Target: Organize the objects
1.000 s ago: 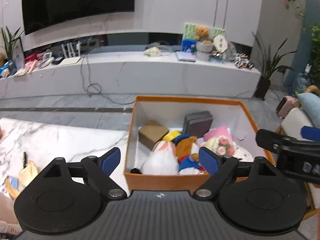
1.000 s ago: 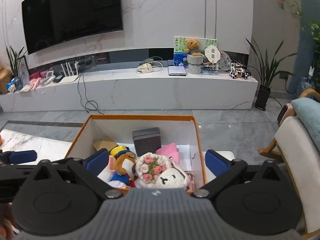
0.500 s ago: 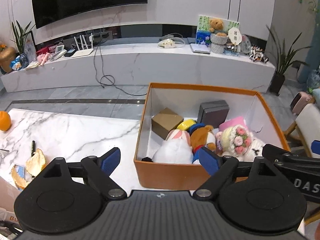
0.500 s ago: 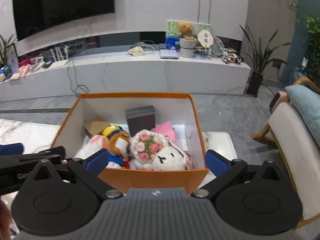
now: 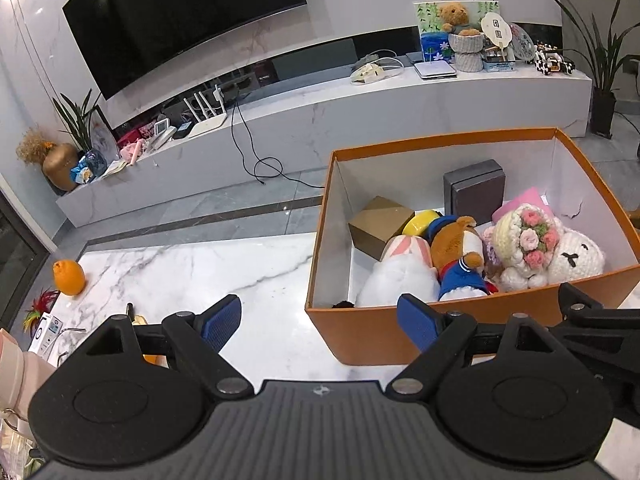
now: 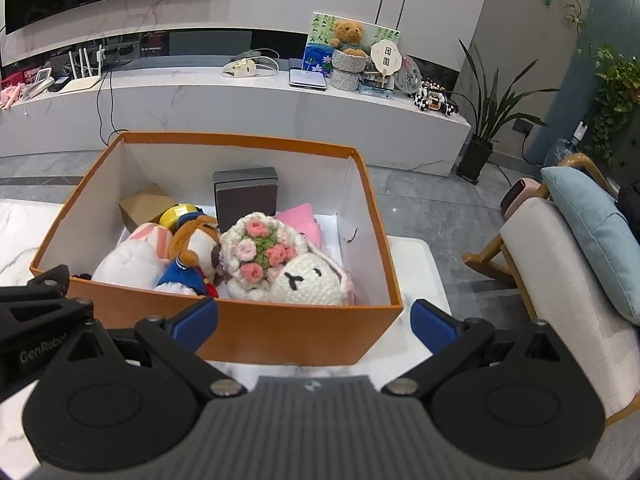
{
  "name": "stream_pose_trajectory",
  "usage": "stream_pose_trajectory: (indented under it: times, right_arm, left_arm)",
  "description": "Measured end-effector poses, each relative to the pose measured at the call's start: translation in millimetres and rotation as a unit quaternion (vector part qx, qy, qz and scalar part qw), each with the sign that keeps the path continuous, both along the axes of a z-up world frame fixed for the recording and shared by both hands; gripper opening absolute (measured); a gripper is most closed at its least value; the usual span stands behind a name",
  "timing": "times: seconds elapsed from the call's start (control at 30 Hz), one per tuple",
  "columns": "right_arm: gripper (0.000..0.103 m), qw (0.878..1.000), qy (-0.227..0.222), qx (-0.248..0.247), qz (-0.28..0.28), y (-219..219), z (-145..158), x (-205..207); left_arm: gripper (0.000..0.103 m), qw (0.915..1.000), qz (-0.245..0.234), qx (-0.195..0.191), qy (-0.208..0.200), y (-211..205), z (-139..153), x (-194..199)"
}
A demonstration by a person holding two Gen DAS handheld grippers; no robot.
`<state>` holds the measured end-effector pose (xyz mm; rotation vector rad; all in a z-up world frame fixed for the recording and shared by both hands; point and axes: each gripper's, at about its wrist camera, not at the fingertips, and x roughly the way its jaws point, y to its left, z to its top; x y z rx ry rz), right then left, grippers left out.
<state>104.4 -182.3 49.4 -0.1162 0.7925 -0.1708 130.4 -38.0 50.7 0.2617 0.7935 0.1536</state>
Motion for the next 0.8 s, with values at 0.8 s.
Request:
stream_pose_trajectory:
  times: [0.8]
  right_arm:
    - [0.102,0.999,-0.014,0.030,0.000,-7,11,-3]
  left_arm:
    - [0.099,0.9983,-0.002,-0.058,-0.003,11,6,2]
